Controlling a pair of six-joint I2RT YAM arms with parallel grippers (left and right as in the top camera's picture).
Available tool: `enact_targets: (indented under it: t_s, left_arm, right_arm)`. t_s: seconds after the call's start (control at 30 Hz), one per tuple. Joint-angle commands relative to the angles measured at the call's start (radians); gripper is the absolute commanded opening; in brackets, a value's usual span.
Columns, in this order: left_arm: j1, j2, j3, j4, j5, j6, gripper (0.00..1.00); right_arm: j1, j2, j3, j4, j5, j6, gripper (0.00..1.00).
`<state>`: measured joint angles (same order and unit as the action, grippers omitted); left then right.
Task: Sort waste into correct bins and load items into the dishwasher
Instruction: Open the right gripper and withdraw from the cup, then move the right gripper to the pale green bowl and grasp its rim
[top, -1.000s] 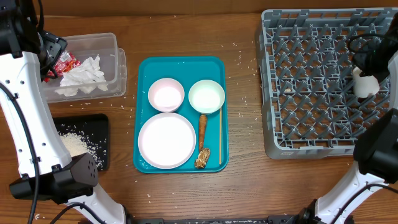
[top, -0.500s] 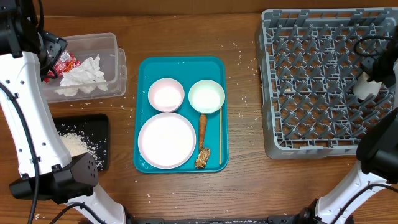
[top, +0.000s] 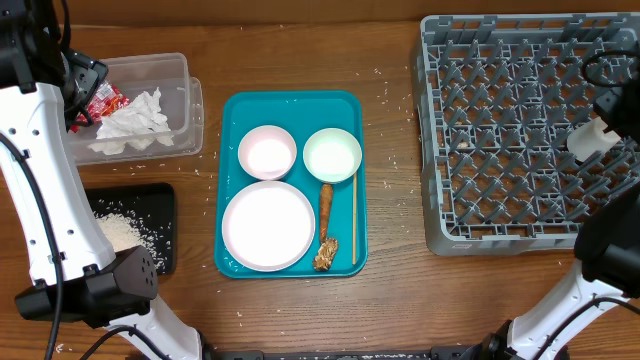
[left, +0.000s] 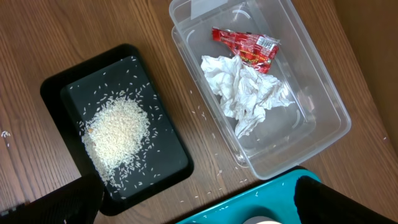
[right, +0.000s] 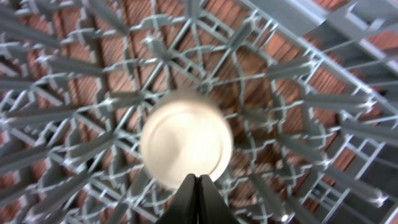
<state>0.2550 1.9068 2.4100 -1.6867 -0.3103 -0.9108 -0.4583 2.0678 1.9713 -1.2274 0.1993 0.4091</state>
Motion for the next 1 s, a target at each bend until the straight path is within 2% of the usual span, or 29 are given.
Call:
enact_targets:
  t_s: [0.0, 0.13, 0.2, 0.33, 0.4, 0.67, 0.73, 0.83, 0.97]
  left_arm:
    - [-0.006, -0.011, -0.002, -0.001, -0.004, -0.013, 1.00]
    - [-0.007, -0.011, -0.002, -0.001, -0.003, -0.013, 1.00]
    - [-0.006, -0.011, -0.002, -0.001, -0.004, -0.013, 1.00]
    - [-0.007, -0.011, -0.002, -0.001, -0.003, -0.013, 1.00]
    - [-0.006, -0.011, -0.002, -0.001, -0.003, -0.013, 1.00]
    - [-0.007, -0.011, -0.002, -0.001, -0.004, -0.013, 1.00]
    - [-0.006, -0.011, -0.002, -0.001, -0.004, -0.013, 1.00]
    - [-0.006, -0.011, -0.002, -0.001, -0.003, -0.013, 1.00]
    - [-0.007, -0.011, -0.002, -0.001, -0.003, -0.013, 1.00]
  right_arm:
    - [0.056, -0.108, 0.031, 0.005, -0.184, -0.003, 0.04]
    - [0.149, -0.162, 0.031, 0.039, -0.520, -0.136, 0.11]
    - [0.213, -0.170, 0.031, 0.054, -0.647, -0.194, 0.20]
    - [0.384, -0.158, 0.031, 0.070, -0.669, -0.239, 0.60]
    - [0.473, -0.140, 0.031, 0.079, -0.629, -0.238, 0.69]
    - [0.801, -0.009, 0.031, 0.136, -0.458, -0.212, 0.77]
    - [0.894, 0.053, 0.031, 0.140, -0.337, -0.165, 0.79]
    - [0.957, 0.097, 0.031, 0.137, -0.294, -0.139, 0.79]
    - [1.036, 0.147, 0.031, 0.122, -0.297, -0.128, 0.70]
